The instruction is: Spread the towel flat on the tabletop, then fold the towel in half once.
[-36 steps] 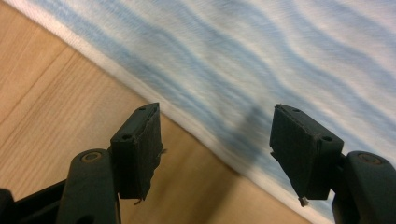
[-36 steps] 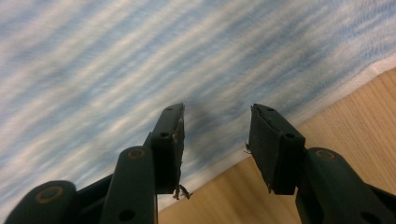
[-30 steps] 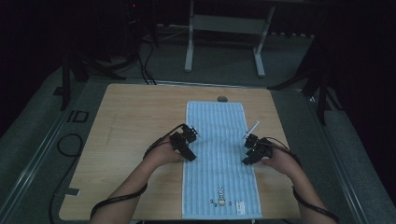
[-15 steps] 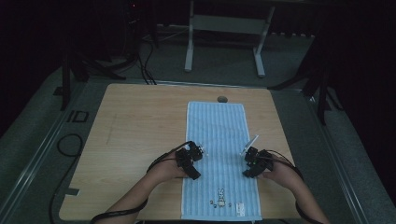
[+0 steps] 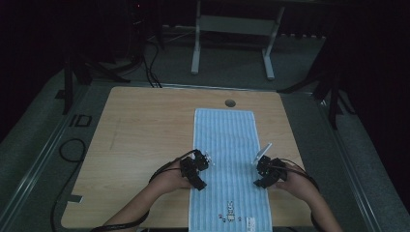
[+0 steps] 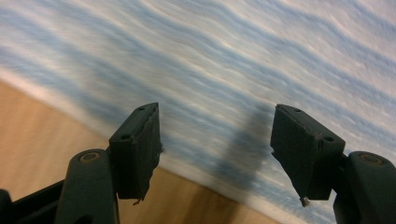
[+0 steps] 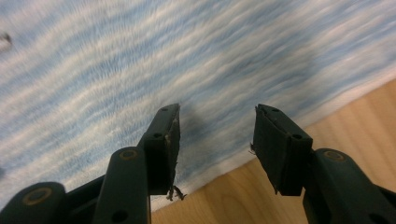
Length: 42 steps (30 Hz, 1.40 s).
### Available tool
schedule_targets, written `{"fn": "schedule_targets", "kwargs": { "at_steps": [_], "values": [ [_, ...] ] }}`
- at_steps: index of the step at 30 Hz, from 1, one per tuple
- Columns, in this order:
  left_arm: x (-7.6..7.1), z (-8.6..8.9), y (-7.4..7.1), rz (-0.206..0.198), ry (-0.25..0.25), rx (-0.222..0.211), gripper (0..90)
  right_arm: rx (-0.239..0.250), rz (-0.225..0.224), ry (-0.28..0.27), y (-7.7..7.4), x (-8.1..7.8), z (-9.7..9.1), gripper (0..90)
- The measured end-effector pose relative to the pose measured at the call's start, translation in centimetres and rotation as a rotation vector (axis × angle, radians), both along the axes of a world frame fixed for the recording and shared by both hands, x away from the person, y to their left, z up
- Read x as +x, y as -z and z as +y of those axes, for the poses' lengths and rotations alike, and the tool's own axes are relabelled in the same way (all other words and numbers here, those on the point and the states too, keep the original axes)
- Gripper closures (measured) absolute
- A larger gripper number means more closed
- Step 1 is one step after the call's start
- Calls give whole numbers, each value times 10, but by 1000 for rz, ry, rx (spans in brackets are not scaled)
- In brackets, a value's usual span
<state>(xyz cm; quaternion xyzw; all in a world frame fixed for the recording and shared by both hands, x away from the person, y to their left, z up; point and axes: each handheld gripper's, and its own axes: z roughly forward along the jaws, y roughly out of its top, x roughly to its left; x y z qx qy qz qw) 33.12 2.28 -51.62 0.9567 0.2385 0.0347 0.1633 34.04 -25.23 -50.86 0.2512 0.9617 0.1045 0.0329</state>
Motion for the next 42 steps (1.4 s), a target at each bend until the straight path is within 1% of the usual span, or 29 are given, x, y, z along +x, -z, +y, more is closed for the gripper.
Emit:
{"fn": "schedule_targets", "kwargs": {
  "at_steps": [1, 2, 3, 5, 7, 8, 10, 12, 13, 15, 16, 18, 19, 21, 23, 24, 25, 26, 28, 29, 31, 32, 33, 34, 35, 37, 38, 40, 42],
  "values": [
    [2, 2, -1, -18, -16, 4, 329, 5, -6, -1, -2, 1, -1, 510],
    [2, 2, -1, -18, -16, 4, 329, 5, -6, -1, -2, 1, -1, 510],
    [8, 5, -3, -29, -34, 1, 329, 2, -12, 5, -4, 3, -2, 511],
    [11, 8, -4, -27, -41, -10, 329, 3, -22, 17, -10, 8, -5, 517],
    [15, 11, -6, -36, -51, -3, 329, 12, -30, 27, -15, 13, -7, 519],
    [18, 13, -7, -37, -66, -8, 329, 18, -30, 36, -16, 17, -8, 523],
    [26, 17, -9, -36, -98, -15, 330, 12, -34, 49, -19, 25, -10, 525],
    [35, 17, -11, -58, -129, 0, 330, 5, -35, 63, -21, 34, -11, 531],
    [39, 17, -12, -61, -136, -6, 330, -3, -36, 77, -22, 43, -10, 532],
    [47, 17, -14, -78, -139, -18, 335, 1, -31, 89, -22, 53, -8, 550],
    [51, 17, -14, -78, -145, -23, 336, 3, -30, 95, -22, 58, -7, 553],
    [58, 15, -13, -93, -150, -15, 351, 9, -19, 96, -19, 65, -4, 563],
    [61, 14, -11, -98, -142, -6, 354, 7, -15, 97, -17, 69, -2, 564],
    [66, 12, -8, -91, -141, -13, 355, -8, -7, 96, -12, 74, 1, 569],
    [70, 8, -4, -93, -133, 11, 395, -26, -1, 97, -7, 79, 3, 594],
    [71, 7, -2, -90, -124, 29, 396, -37, 0, 97, -4, 82, 4, 601],
    [72, 6, 0, -92, -129, 41, 406, -49, 4, 101, -2, 84, 4, 606],
    [73, 5, 2, -100, -123, 51, 422, -59, 5, 106, 0, 88, 4, 633],
    [75, 4, 4, -98, -129, 49, 456, -61, -1, 114, 1, 93, 3, 659],
    [76, 3, 5, -97, -129, 50, 468, -60, 8, 122, 2, 95, 3, 673],
    [77, 3, 6, -89, -122, 38, 497, -80, 20, 118, 5, 99, 4, 701],
    [78, 4, 6, -85, -124, 29, 516, -85, 33, 126, 6, 100, 4, 706],
    [78, 5, 7, -77, -124, 12, 543, -84, 39, 127, 6, 101, 4, 716],
    [78, 7, 8, -56, -141, -19, 602, -86, 44, 123, 6, 102, 4, 749],
    [78, 7, 8, -62, -150, -28, 642, -93, 51, 127, 6, 102, 4, 790],
    [75, 4, 8, -63, -133, -27, 765, -102, 38, 121, 6, 101, 5, 844],
    [74, 2, 8, -68, -118, -19, 828, -103, 38, 119, 6, 100, 5, 857],
    [72, -2, 6, -75, -120, 14, 859, -115, 37, 111, 6, 100, 7, 866],
    [71, -2, 4, -72, -118, 18, 869, -115, 29, 105, 5, 98, 8, 871]
  ]
}}
